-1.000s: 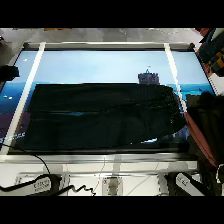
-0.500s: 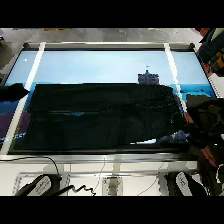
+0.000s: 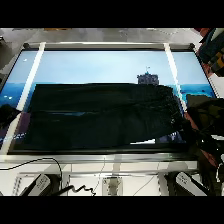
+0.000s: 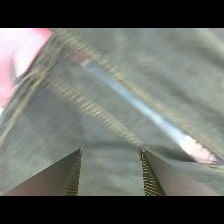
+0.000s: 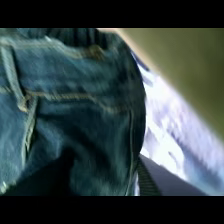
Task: Fold the clothes and pants, and hang the long-sleeved shirts on hangers.
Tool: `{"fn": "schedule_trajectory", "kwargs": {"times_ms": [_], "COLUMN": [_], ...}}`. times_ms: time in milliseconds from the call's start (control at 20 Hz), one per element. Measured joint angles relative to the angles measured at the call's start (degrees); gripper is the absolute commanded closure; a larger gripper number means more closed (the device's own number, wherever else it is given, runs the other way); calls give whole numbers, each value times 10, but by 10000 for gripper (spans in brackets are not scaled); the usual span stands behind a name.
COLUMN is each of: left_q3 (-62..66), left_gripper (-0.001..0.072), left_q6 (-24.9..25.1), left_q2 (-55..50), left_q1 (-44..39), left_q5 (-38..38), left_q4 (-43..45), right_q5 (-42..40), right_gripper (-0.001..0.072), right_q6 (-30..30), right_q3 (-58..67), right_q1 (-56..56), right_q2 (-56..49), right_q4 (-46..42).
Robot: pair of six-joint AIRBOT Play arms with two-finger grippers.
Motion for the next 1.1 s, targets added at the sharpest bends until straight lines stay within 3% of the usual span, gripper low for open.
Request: {"fn": "schedule_trajectory", "kwargs": {"times_ms": [50,100,400,450,550,800,1100], "left_q3": [-14,-31,-108,-118,-140,-206,-247], "left_gripper": [286,286,284,261,104,109,112], "left_q6": [0,-1,-31,-41,-51,-62,-67], "left_q2": [0,1,1,1,1,-4,-16], "left_q1": [14,27,68,70,73,75,75], "left_q5": [-2,-4,-30,-33,-27,16,150], "left_q4": [5,12,110,130,156,173,131], "right_q5": [-16,-27,-41,-41,-41,-51,-98], "right_gripper": [612,691,691,691,691,692,692], "right_q6": [-32,-58,-146,-152,-159,-176,-141], "right_q3": [-1,-2,0,0,0,1,2], "right_q1": [0,0,0,0,0,31,88], "right_q2": [-5,-8,-7,-5,-1,3,51], "right_q4": [16,28,68,71,74,63,43]}}
